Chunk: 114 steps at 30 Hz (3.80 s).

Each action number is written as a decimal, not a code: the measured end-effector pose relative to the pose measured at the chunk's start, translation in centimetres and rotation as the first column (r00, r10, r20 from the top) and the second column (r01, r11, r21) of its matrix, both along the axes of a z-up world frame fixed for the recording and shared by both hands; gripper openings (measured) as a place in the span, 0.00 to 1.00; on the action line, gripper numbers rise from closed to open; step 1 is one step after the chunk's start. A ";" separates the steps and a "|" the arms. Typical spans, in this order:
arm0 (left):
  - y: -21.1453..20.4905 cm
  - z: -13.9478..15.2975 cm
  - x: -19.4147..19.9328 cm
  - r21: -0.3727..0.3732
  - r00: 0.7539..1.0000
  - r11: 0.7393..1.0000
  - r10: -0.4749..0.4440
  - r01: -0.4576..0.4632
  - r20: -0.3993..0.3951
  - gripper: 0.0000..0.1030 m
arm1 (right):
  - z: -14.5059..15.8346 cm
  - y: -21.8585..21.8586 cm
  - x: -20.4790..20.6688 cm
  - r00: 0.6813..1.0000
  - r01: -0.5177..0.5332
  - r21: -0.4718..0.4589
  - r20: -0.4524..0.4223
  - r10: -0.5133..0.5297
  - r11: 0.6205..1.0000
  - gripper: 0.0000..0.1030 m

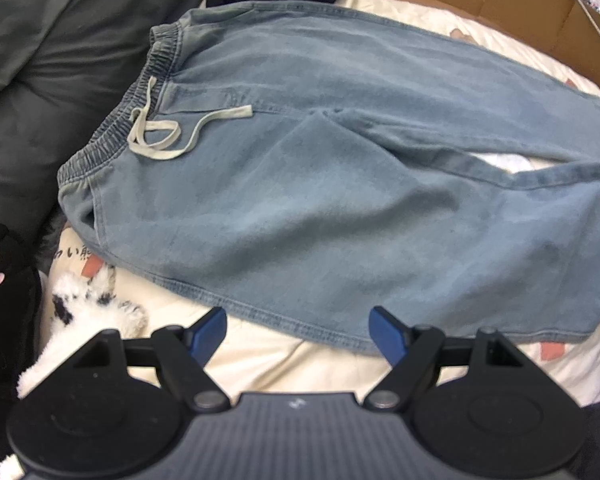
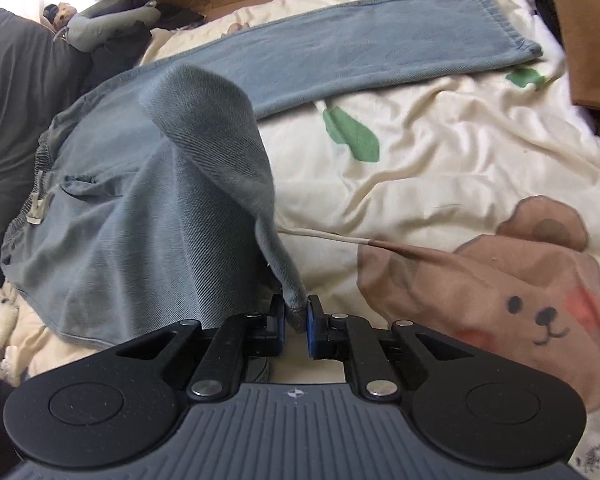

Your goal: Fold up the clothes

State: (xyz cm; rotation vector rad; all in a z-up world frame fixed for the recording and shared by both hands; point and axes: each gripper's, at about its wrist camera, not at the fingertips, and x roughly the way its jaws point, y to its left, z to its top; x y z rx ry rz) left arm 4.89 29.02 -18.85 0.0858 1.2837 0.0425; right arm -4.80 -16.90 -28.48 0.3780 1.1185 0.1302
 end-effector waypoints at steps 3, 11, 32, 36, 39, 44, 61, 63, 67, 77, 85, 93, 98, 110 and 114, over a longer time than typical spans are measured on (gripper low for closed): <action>-0.6 0.1 0.0 -0.002 1.000 1.000 -0.012 0.012 0.015 0.78 | 1.9 -0.5 -0.1 1.000 -0.015 -0.003 0.020 0.016 1.000 0.09; -1.4 0.9 -0.5 -0.014 0.998 0.999 -0.043 0.044 0.048 0.78 | 7.0 -2.2 -0.7 0.994 0.007 0.007 0.110 -0.008 1.000 0.08; 2.3 2.5 -2.0 -0.042 0.996 0.998 0.046 -0.043 0.070 0.78 | 13.0 -9.2 0.7 0.987 0.121 -0.057 0.110 -0.114 0.991 0.08; 2.3 2.0 -2.0 -0.039 0.997 0.998 0.053 -0.051 0.059 0.78 | 12.4 -10.1 2.2 0.992 0.113 -0.115 0.060 -0.107 0.987 0.08; 2.1 1.5 -2.1 -0.035 0.998 0.998 0.049 -0.047 0.045 0.78 | 11.0 -10.6 2.5 0.989 0.151 -0.166 0.022 -0.149 0.975 0.15; 1.5 1.0 -2.1 -0.020 0.999 0.999 0.026 -0.025 0.031 0.78 | 8.5 -12.0 1.2 0.970 0.240 -0.152 -0.006 -0.244 0.959 0.28; 1.0 -0.5 -2.0 -0.015 0.999 0.999 0.029 -0.029 -0.013 0.78 | -2.6 -14.0 -8.0 0.819 0.546 0.060 -0.246 -0.517 0.836 0.43; 0.9 -0.6 -2.1 -0.009 0.999 1.000 0.028 -0.028 -0.019 0.78 | -3.3 -13.7 -8.3 0.813 0.552 0.069 -0.268 -0.517 0.831 0.43; 0.9 -1.0 -2.2 -0.002 0.999 0.999 0.041 -0.041 -0.029 0.78 | -4.6 -13.4 -8.4 0.796 0.575 0.094 -0.295 -0.529 0.813 0.43; 0.3 -1.3 -2.2 0.022 0.997 0.999 0.048 -0.047 -0.058 0.78 | -6.8 -14.0 -10.0 0.719 0.691 0.232 -0.322 -0.616 0.685 0.48; -0.6 -2.0 -2.5 0.013 0.997 0.999 0.049 -0.049 -0.065 0.78 | -4.5 -14.1 -10.4 0.736 0.671 0.373 -0.234 -0.635 0.641 0.47; -0.3 -2.5 -2.4 -0.004 0.993 0.996 0.091 -0.092 -0.073 0.78 | -5.5 -13.9 -9.0 0.757 0.646 0.409 -0.237 -0.609 0.644 0.47; 0.3 -2.7 -2.4 0.009 0.990 0.994 0.113 -0.113 -0.085 0.78 | -7.4 -14.5 -9.4 0.737 0.674 0.359 -0.282 -0.614 0.645 0.47; 1.2 -4.1 -2.5 0.001 0.984 0.990 0.142 -0.143 -0.104 0.78 | -6.8 -13.7 -7.3 0.816 0.576 0.343 -0.291 -0.499 0.742 0.10; 1.5 -5.2 -2.2 -0.043 0.977 0.980 0.191 -0.196 -0.095 0.78 | -3.8 -13.1 -6.6 0.824 0.553 0.212 -0.283 -0.491 0.806 0.09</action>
